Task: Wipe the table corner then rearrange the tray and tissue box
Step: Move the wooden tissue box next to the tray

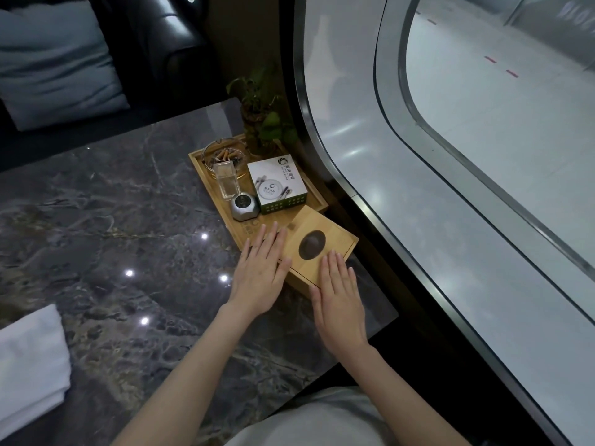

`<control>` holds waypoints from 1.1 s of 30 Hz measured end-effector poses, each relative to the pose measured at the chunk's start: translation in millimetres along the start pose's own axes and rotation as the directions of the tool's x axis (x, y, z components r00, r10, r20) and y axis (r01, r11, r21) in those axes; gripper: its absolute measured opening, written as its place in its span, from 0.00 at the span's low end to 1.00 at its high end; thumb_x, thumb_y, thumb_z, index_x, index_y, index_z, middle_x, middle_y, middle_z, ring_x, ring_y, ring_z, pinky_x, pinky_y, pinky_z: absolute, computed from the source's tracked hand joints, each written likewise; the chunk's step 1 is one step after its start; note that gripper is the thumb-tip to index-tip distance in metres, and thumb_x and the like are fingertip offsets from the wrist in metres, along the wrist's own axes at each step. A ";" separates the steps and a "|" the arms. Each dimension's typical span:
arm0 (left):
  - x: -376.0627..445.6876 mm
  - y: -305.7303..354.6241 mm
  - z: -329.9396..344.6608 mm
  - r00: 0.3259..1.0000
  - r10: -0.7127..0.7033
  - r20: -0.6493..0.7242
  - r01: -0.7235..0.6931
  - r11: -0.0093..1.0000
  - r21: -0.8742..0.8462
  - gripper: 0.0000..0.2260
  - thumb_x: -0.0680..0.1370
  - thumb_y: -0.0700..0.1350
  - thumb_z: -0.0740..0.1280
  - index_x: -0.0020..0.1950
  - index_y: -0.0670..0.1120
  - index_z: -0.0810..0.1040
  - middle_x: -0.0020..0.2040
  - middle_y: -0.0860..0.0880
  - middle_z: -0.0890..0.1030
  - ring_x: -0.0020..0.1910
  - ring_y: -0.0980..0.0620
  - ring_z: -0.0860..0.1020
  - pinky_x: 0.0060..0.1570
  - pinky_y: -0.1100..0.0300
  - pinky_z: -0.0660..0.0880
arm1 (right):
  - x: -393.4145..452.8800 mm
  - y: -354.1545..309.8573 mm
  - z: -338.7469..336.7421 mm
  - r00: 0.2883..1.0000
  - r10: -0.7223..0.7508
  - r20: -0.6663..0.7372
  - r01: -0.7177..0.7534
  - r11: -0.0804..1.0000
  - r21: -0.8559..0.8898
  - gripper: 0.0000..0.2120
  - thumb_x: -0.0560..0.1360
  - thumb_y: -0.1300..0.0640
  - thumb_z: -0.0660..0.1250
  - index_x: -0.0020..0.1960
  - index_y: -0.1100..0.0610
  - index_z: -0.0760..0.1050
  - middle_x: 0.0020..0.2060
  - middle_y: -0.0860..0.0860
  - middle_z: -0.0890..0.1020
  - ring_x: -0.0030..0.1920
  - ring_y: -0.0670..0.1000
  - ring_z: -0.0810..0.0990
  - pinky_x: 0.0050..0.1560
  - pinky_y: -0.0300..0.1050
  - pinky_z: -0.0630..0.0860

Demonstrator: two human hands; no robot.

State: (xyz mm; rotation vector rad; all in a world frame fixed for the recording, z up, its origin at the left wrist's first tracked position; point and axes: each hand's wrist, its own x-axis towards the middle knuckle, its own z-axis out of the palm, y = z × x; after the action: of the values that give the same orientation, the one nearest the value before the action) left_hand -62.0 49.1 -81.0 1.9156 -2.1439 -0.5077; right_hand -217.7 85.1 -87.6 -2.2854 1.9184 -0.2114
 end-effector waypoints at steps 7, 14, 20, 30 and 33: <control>20.2 -1.1 -3.4 0.999 0.027 0.019 -0.027 0.999 0.030 0.27 0.75 0.59 0.36 0.73 0.53 0.40 0.73 0.56 0.38 0.73 0.57 0.36 0.72 0.54 0.39 | 8.9 -2.1 -1.2 1.000 0.013 -0.002 -0.013 1.000 0.028 0.28 0.81 0.48 0.40 0.71 0.64 0.62 0.71 0.59 0.67 0.72 0.52 0.58 0.72 0.43 0.42; 39.0 0.1 -7.8 0.999 0.031 0.039 -0.032 0.999 0.041 0.23 0.81 0.55 0.43 0.75 0.53 0.45 0.77 0.53 0.42 0.72 0.58 0.36 0.71 0.56 0.36 | 18.7 -3.9 0.0 1.000 0.020 0.000 -0.020 0.999 0.032 0.28 0.81 0.48 0.39 0.72 0.64 0.59 0.72 0.59 0.65 0.73 0.53 0.57 0.73 0.43 0.43; 51.2 1.0 -10.3 0.998 0.028 0.047 -0.029 0.999 0.025 0.22 0.81 0.53 0.45 0.75 0.54 0.46 0.78 0.52 0.45 0.72 0.59 0.37 0.70 0.56 0.37 | 26.2 -6.2 1.0 0.999 0.027 -0.021 -0.027 0.999 0.020 0.29 0.81 0.48 0.39 0.71 0.65 0.60 0.71 0.60 0.66 0.72 0.54 0.57 0.73 0.44 0.42; 62.8 1.8 -12.4 0.996 0.026 0.082 -0.026 1.000 -0.001 0.22 0.81 0.53 0.45 0.75 0.55 0.47 0.78 0.53 0.44 0.74 0.57 0.38 0.72 0.54 0.39 | 31.6 -12.8 1.2 0.998 0.070 -0.008 -0.070 0.997 -0.032 0.29 0.81 0.48 0.38 0.71 0.64 0.62 0.70 0.60 0.68 0.72 0.56 0.64 0.69 0.54 0.56; 62.8 3.1 -12.9 0.996 0.017 0.092 -0.017 1.000 0.005 0.22 0.81 0.53 0.45 0.75 0.55 0.47 0.78 0.52 0.43 0.75 0.54 0.40 0.72 0.53 0.40 | 31.9 -11.9 0.0 0.998 0.064 0.020 -0.064 0.998 -0.026 0.29 0.81 0.48 0.38 0.71 0.64 0.63 0.70 0.59 0.68 0.72 0.56 0.64 0.69 0.53 0.56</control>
State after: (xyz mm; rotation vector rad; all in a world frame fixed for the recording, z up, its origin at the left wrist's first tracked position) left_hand -67.8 -14.2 -72.0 1.9105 -2.2180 -0.5981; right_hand -200.7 55.7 -84.9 -2.2288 1.9917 -0.1554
